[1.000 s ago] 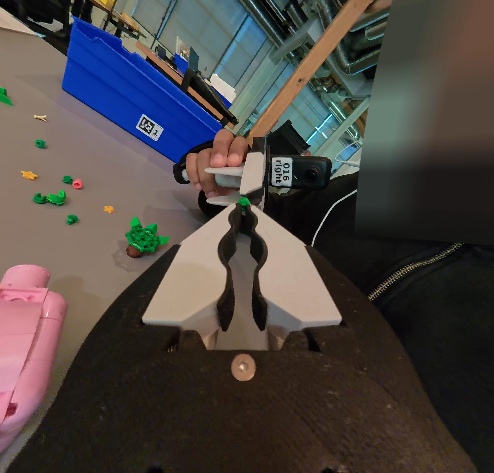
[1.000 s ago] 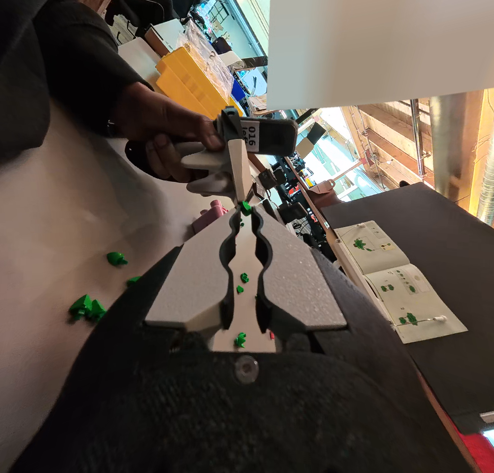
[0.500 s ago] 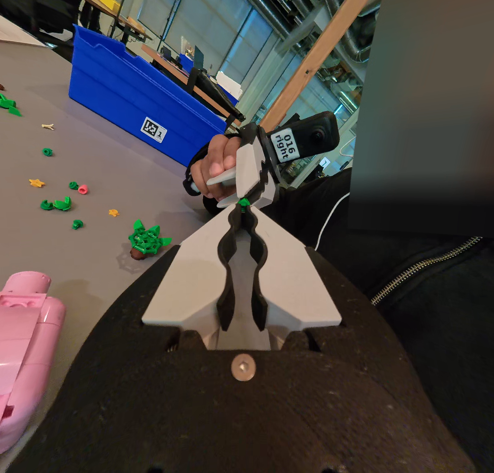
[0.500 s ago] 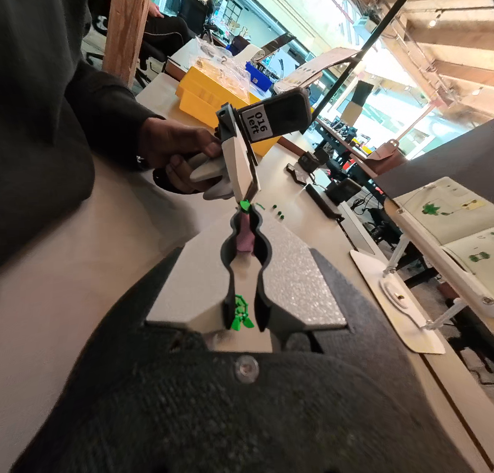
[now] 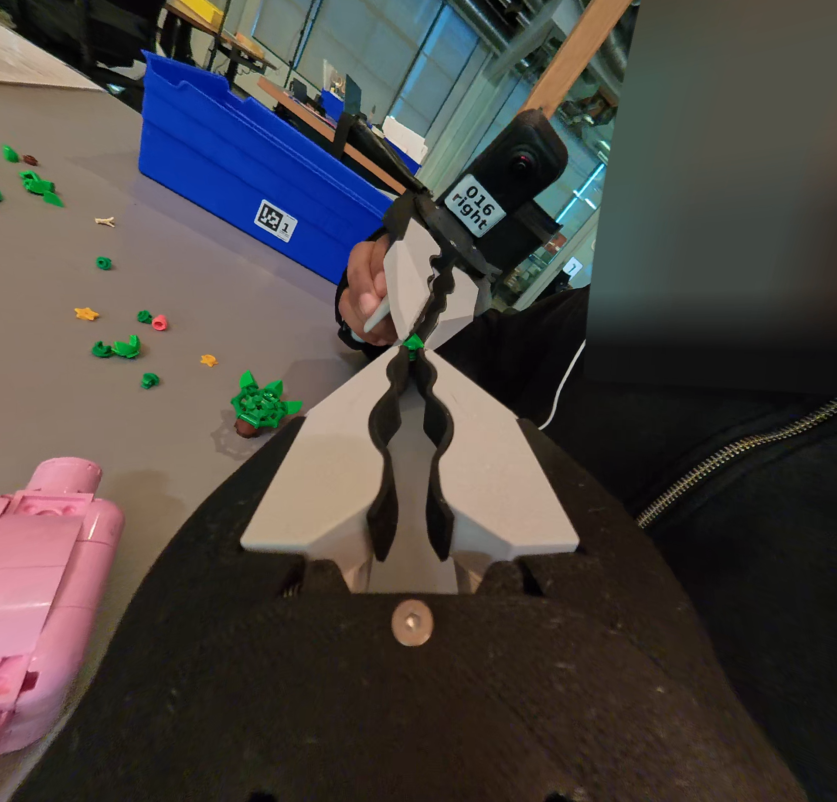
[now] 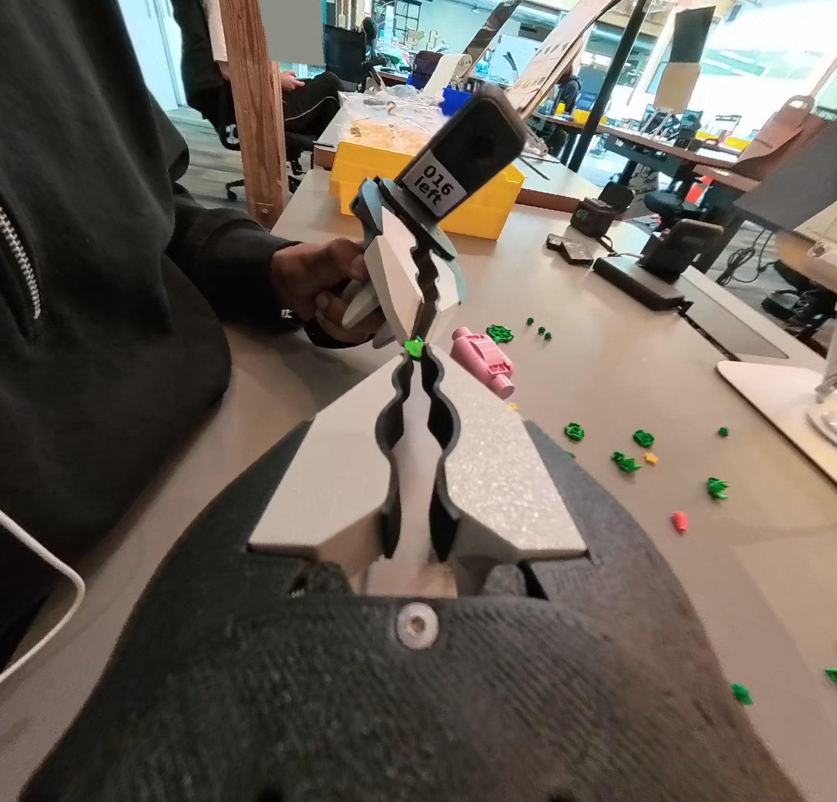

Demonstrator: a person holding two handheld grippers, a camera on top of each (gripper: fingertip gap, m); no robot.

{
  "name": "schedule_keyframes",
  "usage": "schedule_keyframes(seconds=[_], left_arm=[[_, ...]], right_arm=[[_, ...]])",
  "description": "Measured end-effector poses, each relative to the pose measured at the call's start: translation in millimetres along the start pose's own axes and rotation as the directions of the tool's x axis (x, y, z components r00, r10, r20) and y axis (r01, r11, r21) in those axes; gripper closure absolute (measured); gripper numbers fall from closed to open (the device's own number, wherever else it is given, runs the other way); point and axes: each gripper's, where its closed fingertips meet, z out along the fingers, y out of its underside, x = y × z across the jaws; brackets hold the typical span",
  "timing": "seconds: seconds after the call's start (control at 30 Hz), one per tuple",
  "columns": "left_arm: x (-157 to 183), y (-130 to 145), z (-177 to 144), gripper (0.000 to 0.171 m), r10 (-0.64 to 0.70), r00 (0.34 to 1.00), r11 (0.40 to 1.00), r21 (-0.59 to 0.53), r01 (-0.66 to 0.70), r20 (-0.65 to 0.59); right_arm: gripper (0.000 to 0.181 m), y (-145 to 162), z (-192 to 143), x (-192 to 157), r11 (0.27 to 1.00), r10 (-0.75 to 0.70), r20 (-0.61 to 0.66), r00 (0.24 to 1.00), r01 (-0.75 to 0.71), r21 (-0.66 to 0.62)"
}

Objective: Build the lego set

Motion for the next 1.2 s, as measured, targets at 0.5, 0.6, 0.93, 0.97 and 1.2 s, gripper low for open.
schedule_keyframes(seconds=[0.5,0.6,0.93,0.97,1.2], left_arm=[[-7.8,-14.4,-12.7,0.171,0.371,0.894,0.927,-0.037,-0.374,0.252],[-5.9,-13.4,-12.1,0.171,0.522,0.792,0.849,-0.11,-0.516,0.317],[-2.9,-8.9,-6.6,0.171,0.616,0.716,0.784,-0.169,-0.597,0.328],[-2.8,-8.5,-6.2,0.171,0.618,0.715,0.782,-0.171,-0.599,0.327],[-2.1,-5.9,-4.3,0.171,0.663,0.67,0.745,-0.206,-0.635,0.334]], right_arm=[[0.158,-10.8,-5.1,21.4,0.848,0.477,0.197,0.857,-0.507,0.156],[0.155,-8.2,1.0,15.9,0.707,0.648,0.327,0.688,-0.703,0.076],[0.172,-8.4,2.3,7.6,0.508,0.762,0.478,0.437,-0.861,-0.024],[0.173,-8.5,2.7,7.0,0.503,0.763,0.484,0.429,-0.864,-0.027],[0.177,-9.0,2.9,6.0,0.422,0.79,0.52,0.325,-0.903,-0.076]])
